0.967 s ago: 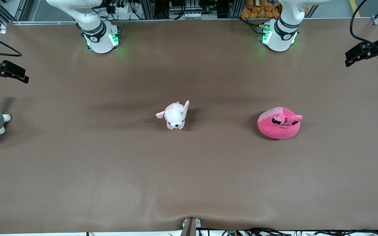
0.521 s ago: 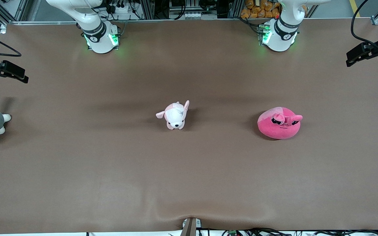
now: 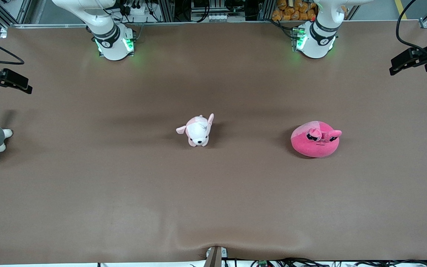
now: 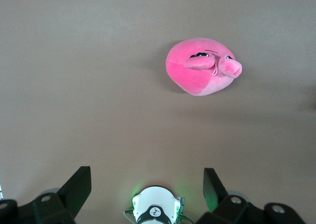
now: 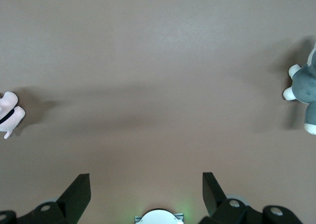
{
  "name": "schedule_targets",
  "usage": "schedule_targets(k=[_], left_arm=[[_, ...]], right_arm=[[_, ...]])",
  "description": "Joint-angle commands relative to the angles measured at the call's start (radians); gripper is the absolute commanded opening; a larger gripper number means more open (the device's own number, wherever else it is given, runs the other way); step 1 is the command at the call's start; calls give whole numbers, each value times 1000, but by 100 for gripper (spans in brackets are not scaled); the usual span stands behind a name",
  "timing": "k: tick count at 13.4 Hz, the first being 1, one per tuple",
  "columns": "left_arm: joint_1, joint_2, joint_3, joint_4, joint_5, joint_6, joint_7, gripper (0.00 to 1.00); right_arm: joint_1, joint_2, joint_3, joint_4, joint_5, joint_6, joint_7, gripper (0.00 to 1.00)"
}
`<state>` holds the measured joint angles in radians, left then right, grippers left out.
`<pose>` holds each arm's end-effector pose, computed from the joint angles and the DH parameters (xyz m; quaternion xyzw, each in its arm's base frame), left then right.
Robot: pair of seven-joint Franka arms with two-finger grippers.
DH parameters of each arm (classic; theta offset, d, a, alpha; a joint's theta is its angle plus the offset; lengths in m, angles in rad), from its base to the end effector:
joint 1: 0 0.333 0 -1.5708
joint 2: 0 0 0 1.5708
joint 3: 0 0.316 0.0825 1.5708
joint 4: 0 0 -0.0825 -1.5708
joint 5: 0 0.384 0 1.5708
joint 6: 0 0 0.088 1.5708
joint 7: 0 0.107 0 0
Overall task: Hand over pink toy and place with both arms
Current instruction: 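Reach the left gripper down toward the pink plush toy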
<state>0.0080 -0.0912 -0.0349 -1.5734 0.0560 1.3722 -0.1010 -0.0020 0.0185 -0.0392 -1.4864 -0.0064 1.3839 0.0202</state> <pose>0.5043 -0.0077 0.6555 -0.9972 -0.0411 0.0530 0.0327 0.5400 -0.0228 0.6382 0.9977 -0.0311 -0.0605 0.0029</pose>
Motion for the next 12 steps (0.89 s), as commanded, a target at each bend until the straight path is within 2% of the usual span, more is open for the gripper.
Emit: schedule_targets(k=[1, 8, 10, 12], left_arm=[[7, -7, -10, -13, -21, -8, -61, 100], [7, 33, -11, -34, -22, 22, -391, 100], [3, 53, -13, -33, -24, 33, -497, 100], [1, 76, -13, -34, -79, 53, -653, 100]], right_arm=[[-15, 0, 9, 6, -1, -9, 17, 100], [-9, 6, 10, 15, -15, -3, 12, 100], [-9, 34, 10, 21, -20, -5, -6, 100], [-18, 40, 10, 32, -23, -5, -61, 100]])
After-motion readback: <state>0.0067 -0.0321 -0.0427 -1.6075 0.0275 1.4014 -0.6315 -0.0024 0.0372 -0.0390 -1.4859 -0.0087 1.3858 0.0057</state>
